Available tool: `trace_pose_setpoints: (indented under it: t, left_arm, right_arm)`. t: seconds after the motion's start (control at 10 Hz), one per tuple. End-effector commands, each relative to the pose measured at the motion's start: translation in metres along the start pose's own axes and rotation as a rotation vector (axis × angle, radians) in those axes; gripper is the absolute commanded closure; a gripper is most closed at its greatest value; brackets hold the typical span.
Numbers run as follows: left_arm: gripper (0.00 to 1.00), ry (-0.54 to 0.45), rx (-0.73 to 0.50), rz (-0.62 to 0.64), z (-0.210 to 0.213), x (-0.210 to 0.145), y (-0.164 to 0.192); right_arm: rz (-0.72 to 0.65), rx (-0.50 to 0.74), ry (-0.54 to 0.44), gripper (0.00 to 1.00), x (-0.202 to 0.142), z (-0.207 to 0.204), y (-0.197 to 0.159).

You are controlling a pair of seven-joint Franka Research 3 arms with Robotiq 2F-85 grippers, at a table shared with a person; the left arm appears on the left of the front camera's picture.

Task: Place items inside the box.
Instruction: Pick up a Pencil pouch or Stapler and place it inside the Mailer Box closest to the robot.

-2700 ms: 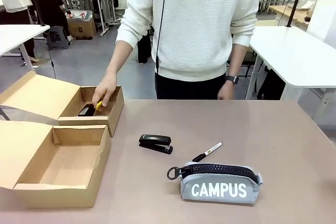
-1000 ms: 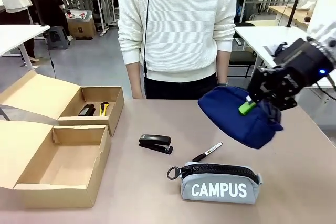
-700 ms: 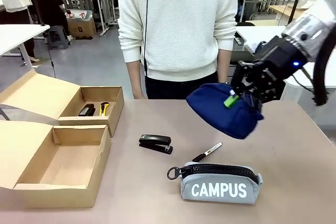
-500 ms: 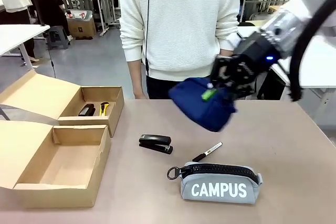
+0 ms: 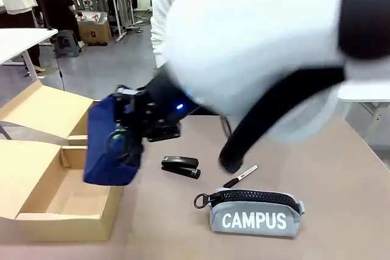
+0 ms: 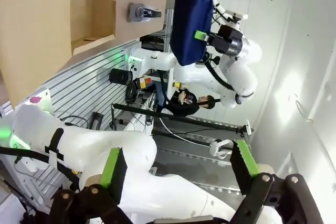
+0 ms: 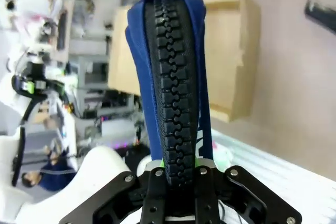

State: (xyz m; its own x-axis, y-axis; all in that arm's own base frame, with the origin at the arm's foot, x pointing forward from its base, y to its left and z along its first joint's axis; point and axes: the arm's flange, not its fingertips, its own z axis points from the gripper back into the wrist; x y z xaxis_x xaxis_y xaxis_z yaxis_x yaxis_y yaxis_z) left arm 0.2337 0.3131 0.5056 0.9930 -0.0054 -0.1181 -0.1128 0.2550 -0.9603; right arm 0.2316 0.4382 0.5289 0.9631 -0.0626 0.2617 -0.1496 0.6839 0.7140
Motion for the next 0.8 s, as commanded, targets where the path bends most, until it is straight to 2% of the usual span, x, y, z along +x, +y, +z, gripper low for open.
trace_pose_setpoints:
  t: [0.0, 0.3, 0.4, 0.5, 0.7]
  left_arm:
    - [0.0, -0.002, 0.002, -0.018, -0.001, -0.007, 0.0]
    - [0.0, -0.002, 0.002, -0.018, -0.001, -0.007, 0.0]
    - [0.0, -0.002, 0.002, -0.018, -0.001, -0.007, 0.0]
    - [0.0, -0.002, 0.002, -0.018, -0.001, -0.007, 0.0]
    - [0.0, -0.002, 0.002, -0.018, -0.001, -0.007, 0.0]
  right_arm:
    - [-0.03, -0.02, 0.096, 0.92, 0.015, 0.01, -0.011]
    - [-0.03, -0.02, 0.096, 0.92, 0.015, 0.01, -0.011]
    - [-0.019, -0.016, 0.06, 0.92, 0.01, 0.0, -0.01]
    - [-0.035, -0.005, 0.021, 0.92, 0.022, -0.037, 0.007]
    - [-0.105, 0.107, -0.043, 0.92, 0.035, -0.099, 0.027]
